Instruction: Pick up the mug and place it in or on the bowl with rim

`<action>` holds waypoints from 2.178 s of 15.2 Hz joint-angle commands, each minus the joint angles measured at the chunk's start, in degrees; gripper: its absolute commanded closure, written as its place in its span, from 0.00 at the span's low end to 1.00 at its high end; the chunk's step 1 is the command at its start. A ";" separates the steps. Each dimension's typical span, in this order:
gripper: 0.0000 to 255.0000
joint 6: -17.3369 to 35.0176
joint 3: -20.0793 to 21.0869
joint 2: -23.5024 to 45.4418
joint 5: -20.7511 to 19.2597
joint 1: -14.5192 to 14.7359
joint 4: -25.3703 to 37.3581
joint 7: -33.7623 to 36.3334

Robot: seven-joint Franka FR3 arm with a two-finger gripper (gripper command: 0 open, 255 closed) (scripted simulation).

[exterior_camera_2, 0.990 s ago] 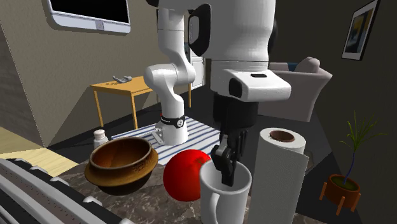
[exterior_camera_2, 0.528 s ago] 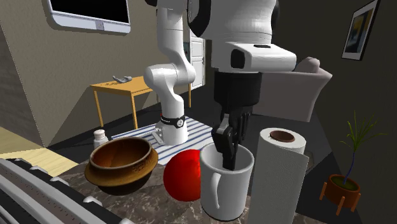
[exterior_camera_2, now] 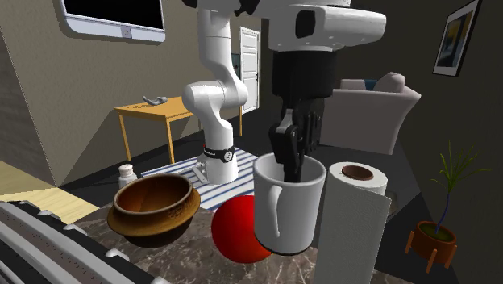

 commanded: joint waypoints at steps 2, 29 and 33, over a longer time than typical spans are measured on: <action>1.00 -2.20 0.02 -0.63 -0.17 0.03 1.59 0.05; 1.00 -11.98 -7.74 -27.12 -10.42 -8.85 -12.90 -12.32; 1.00 -12.45 -9.62 -30.37 -12.37 -10.85 -15.16 -15.11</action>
